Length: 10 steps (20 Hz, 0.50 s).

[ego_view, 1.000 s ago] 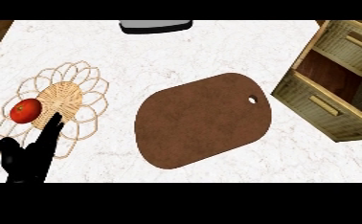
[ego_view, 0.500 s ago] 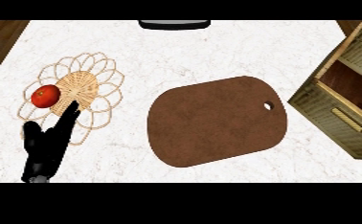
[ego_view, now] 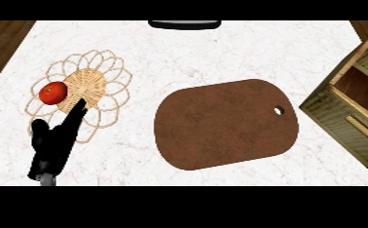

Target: Pick the cupcake from the cutting board and place it in the basket

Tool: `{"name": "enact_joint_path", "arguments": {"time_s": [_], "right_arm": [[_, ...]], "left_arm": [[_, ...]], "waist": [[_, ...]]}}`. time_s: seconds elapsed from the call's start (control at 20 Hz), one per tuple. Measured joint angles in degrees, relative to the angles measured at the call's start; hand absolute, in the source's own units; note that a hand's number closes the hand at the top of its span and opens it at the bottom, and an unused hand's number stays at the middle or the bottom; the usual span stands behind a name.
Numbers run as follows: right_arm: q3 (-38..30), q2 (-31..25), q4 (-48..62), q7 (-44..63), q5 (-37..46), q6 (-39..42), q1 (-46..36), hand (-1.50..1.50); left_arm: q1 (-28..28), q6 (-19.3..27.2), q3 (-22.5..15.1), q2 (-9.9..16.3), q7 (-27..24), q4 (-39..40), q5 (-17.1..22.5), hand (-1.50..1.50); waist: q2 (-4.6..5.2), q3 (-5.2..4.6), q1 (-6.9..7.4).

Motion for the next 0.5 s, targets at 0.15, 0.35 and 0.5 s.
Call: {"name": "enact_joint_path", "arguments": {"time_s": [0.15,0.35,0.5], "right_arm": [[2.3,1.0,3.5,-0.2,0.3,1.0,-2.3,1.5],[5.2,3.3,7.2,-2.1,3.4,1.6,-5.2,1.5],[6.4,3.0,9.1,-2.9,8.7,-1.0,-6.9,1.5]], "left_arm": [[-0.2,0.6,-0.2,-0.6,0.5,-0.1,-0.7,0.0],[-0.2,-0.1,0.0,-0.8,-0.7,0.5,-0.9,0.0],[-0.3,-0.2,-0.1,-0.8,-0.4,0.3,-1.2,0.0]], "waist": [[0.0,0.02,0.14],[-0.04,0.12,0.33],[0.1,0.1,0.49]]}}
